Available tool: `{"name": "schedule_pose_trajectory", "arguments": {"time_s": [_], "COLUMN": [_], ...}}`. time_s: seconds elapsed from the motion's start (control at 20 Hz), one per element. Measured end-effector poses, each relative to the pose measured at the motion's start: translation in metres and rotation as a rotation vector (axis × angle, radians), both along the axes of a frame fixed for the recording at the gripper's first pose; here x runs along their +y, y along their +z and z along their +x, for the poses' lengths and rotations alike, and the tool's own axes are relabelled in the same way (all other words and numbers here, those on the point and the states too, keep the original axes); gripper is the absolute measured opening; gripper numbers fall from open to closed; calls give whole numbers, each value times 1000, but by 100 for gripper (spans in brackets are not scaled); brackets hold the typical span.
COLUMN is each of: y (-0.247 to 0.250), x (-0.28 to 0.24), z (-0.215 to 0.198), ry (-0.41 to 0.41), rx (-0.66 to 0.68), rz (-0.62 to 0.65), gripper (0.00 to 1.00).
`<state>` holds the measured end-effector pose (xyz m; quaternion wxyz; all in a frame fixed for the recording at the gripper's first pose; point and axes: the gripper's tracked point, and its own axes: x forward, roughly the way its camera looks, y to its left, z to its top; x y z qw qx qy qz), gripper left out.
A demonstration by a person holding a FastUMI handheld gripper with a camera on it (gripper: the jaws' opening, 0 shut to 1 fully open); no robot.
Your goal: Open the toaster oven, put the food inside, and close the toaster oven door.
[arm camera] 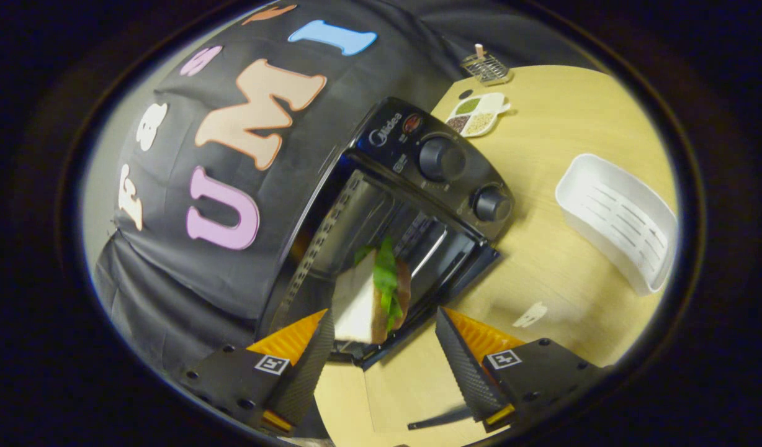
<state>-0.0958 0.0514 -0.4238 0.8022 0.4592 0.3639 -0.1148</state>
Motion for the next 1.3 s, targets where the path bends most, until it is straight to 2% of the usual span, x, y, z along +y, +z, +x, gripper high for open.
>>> {"name": "schedule_pose_trajectory", "arguments": {"time_s": [0.3,0.6,1.0,1.3], "y": [9,-2,-31,-39], "x": [21,21,-16,-44], "z": [-55,-113,-147,-141], "ry": [219,440,603,636], "rx": [49,176,304,318], "rz": [-8,-39,-177,-284], "gripper": [99,99,99,99]}}
